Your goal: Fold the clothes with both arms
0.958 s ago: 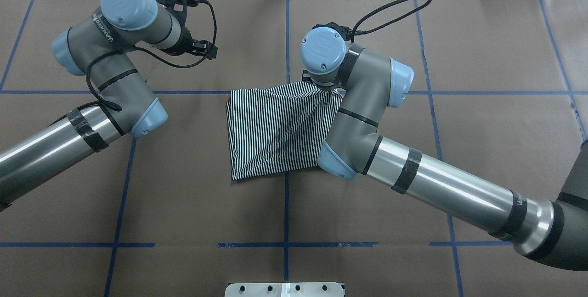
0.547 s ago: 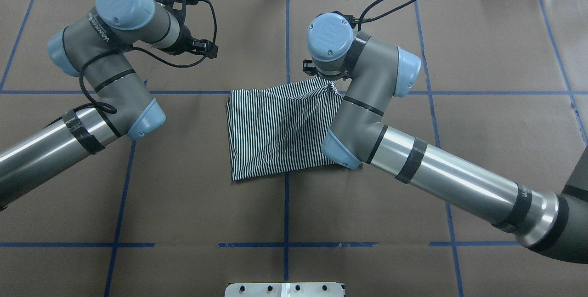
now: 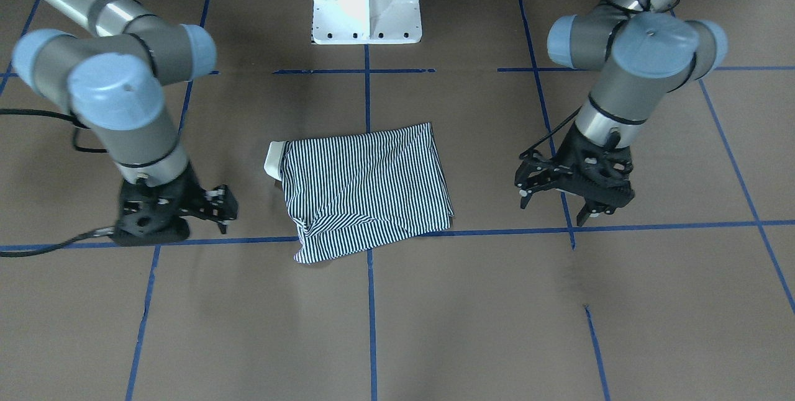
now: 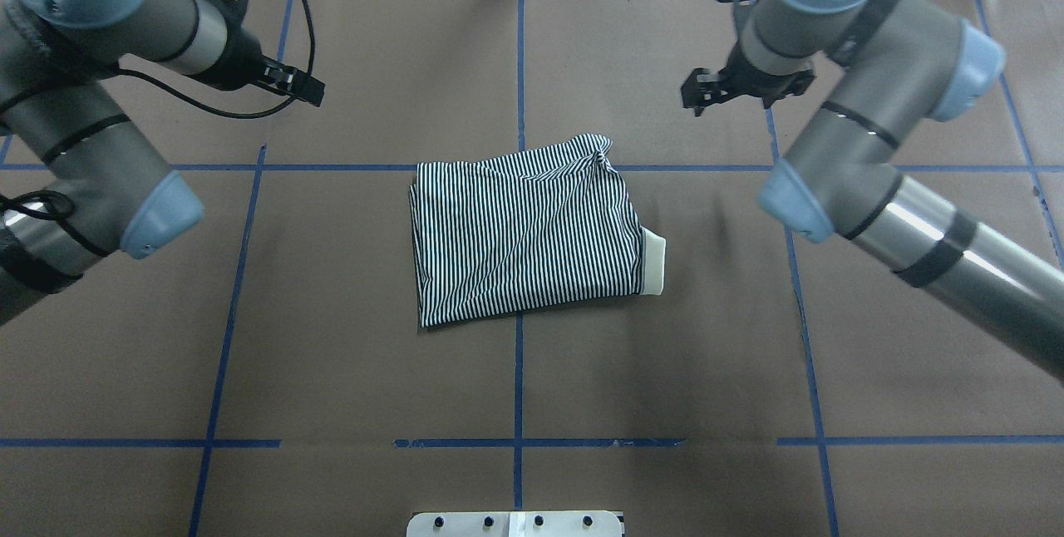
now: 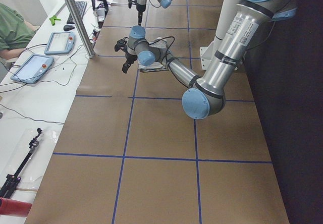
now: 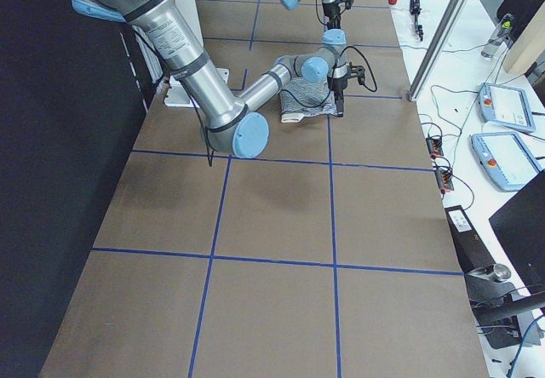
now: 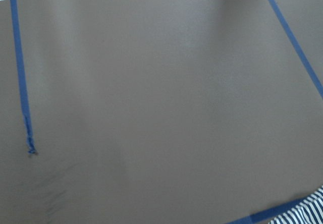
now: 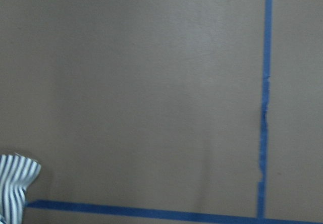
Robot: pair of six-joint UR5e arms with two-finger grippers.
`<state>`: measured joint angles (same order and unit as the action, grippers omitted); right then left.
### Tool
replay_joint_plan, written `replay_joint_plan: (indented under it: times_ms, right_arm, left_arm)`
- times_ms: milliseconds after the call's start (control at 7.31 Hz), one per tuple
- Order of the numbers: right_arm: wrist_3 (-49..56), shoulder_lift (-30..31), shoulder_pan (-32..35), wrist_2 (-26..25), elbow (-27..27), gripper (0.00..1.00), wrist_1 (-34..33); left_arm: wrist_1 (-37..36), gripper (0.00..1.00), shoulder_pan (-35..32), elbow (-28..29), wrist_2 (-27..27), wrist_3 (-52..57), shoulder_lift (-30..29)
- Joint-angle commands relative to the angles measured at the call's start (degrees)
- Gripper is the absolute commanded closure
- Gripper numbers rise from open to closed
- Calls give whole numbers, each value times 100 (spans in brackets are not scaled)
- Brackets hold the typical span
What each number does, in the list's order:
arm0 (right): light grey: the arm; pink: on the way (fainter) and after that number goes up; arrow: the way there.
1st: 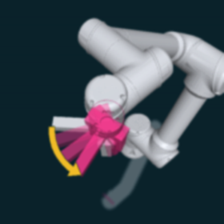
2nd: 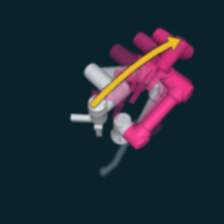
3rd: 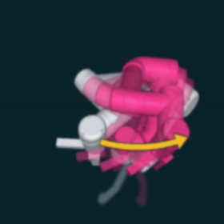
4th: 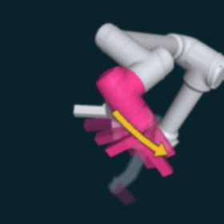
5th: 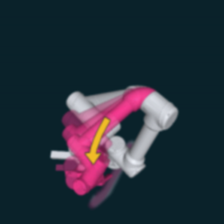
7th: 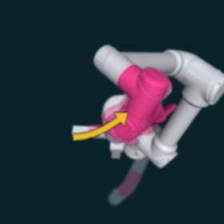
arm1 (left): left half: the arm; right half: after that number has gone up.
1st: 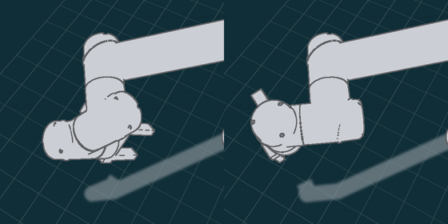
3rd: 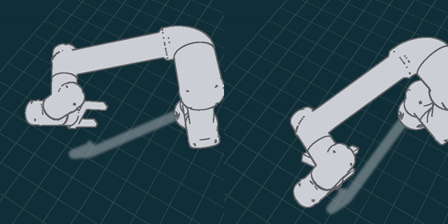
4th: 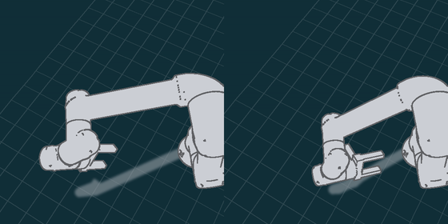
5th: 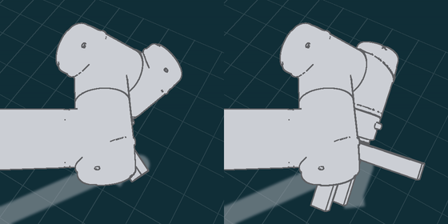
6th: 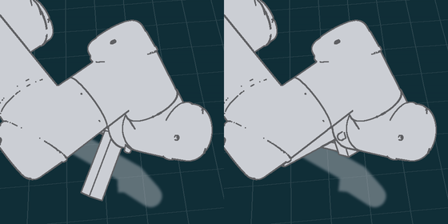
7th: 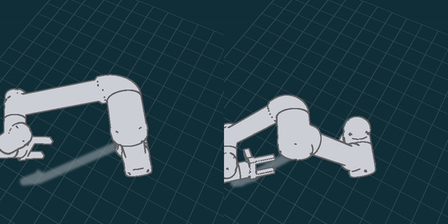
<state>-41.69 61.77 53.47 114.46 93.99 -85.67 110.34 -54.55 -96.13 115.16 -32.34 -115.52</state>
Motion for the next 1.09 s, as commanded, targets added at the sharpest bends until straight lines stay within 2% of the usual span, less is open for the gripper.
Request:
replay_joint_plan:
  times_ms: [0, 274, 410, 684, 821, 958]
  right_arm:
    - [2015, 1393, 1195, 873, 672, 0, 14]
    - [3913, 2309, 2329, 1384, 699, 0, -29]
    - [4515, 2722, 2918, 1499, 682, 0, -47]
    - [4600, 3523, 3212, 1412, 446, 0, 67]
    - [4626, 3570, 3335, 1438, -104, 0, 94]
    - [4600, 3527, 3371, 1465, -327, 0, 172]
  left_arm:
    - [-127, 0, -1158, -319, 437, 2089, 869]
    - [-136, 0, -2170, -257, 813, 3798, 1564]
    - [-127, 0, -2487, -205, 998, 4014, 2038]
    - [-100, 0, -2666, 408, 1105, 3860, 2323]
    - [-22, 0, -2893, 785, 1123, 3832, 2332]
    - [-196, 0, -3234, 893, 1436, 3823, 2324]
